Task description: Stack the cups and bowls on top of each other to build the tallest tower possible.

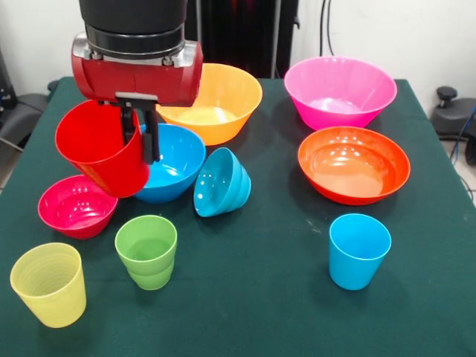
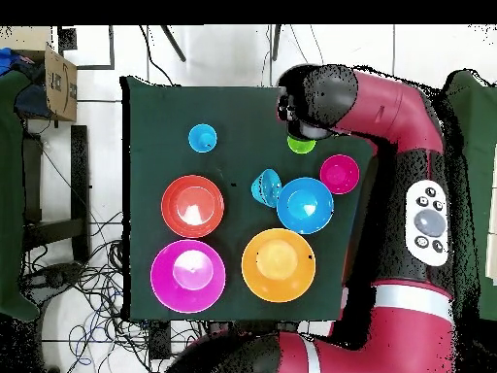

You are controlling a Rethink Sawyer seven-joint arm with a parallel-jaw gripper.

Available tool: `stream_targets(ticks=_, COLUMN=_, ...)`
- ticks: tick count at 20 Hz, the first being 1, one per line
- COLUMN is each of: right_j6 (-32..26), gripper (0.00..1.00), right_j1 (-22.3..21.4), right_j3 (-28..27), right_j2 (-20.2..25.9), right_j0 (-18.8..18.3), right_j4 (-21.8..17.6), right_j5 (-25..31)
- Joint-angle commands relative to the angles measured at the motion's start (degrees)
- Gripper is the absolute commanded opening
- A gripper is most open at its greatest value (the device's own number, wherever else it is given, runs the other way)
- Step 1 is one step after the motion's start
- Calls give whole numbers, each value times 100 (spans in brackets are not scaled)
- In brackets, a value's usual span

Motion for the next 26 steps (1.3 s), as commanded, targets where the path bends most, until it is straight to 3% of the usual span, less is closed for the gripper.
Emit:
stream_targets(ticks=1, right_j6=-679, gripper=0, right_j1=-122, right_j3=1132, right_j2=429, right_j0=76, right_j4=-563, right_j5=-889)
stream_targets(ticks=8, right_j6=-541, gripper=0, right_j1=42, right_j3=1043, right_j2=503, right_j0=128, right_j4=-705, right_j5=-1277)
stream_targets(ticks=13, right_j6=-477, gripper=0, right_j1=185, right_j3=800, right_j2=514, right_j0=196, right_j4=-749, right_j5=-1272)
stream_targets(ticks=26, right_j6=-334, gripper=0, right_j1=195, right_j3=853, right_j2=569, right_j0=195, right_j4=-710, right_j5=-1415)
